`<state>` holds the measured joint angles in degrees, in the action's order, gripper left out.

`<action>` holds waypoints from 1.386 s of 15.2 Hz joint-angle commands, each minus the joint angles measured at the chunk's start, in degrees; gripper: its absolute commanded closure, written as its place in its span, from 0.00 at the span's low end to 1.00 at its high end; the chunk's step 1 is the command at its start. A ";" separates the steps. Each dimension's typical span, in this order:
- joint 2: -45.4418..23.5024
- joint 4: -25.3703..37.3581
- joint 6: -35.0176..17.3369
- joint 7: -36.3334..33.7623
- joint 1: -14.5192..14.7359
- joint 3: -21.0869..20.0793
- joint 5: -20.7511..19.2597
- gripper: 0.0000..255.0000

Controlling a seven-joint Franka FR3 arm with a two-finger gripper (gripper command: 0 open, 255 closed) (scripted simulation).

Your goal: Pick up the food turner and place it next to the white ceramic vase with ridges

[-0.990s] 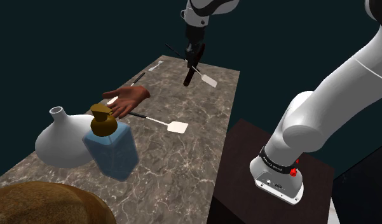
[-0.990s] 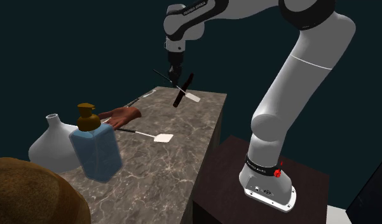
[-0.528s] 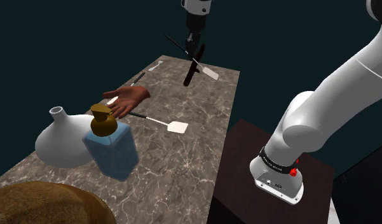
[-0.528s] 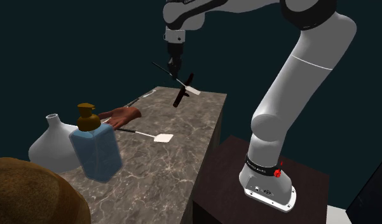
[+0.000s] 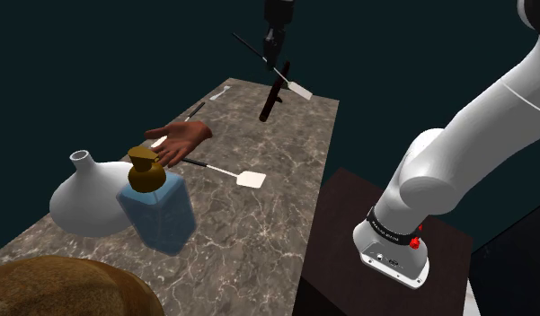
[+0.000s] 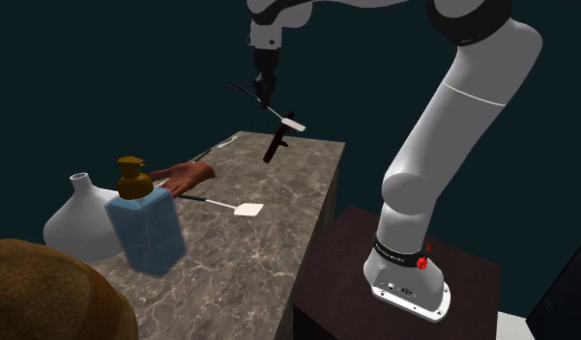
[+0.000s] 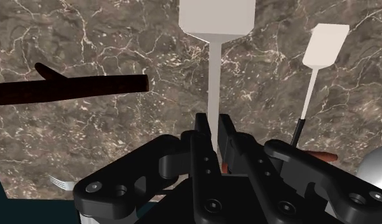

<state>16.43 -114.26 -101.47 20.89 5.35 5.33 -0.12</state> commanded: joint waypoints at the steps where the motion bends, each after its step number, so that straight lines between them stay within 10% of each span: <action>1: -0.10 1.60 1.52 -0.03 0.02 -0.02 0.01 1.00; 21: 13.47 -9.12 3.59 -24.86 8.90 -18.25 6.30 1.00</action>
<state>29.88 -123.76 -98.21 -2.57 13.82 -11.91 5.75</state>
